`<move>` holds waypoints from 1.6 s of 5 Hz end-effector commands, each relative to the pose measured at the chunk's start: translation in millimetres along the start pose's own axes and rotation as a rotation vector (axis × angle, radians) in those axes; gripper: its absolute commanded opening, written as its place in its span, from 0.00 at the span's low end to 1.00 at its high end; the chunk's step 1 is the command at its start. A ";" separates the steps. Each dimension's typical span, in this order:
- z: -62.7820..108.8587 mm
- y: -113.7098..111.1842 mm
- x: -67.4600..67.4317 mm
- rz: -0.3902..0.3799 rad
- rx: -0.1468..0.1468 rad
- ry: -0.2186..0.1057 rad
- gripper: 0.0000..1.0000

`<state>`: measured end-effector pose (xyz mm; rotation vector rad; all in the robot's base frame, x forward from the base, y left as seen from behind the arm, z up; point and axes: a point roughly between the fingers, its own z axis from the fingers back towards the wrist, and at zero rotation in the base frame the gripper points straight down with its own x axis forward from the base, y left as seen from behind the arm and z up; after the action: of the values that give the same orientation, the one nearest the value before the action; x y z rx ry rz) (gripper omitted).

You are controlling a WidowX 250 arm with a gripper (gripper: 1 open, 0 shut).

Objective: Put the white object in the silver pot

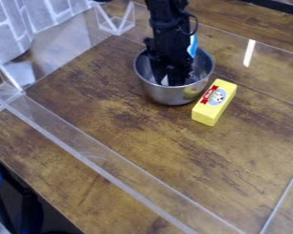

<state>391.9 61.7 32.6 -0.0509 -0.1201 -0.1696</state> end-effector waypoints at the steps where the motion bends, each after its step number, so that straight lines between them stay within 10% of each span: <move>1: 22.5 7.8 5.5 0.028 0.021 -0.059 1.00; 2: 26.4 7.9 5.9 0.031 0.022 -0.064 0.00; 3: 34.7 7.7 6.3 0.036 0.027 -0.077 1.00; 8: 63.5 7.7 11.4 0.047 0.054 -0.126 1.00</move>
<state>389.9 62.3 57.2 -0.0404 -0.1453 -0.1290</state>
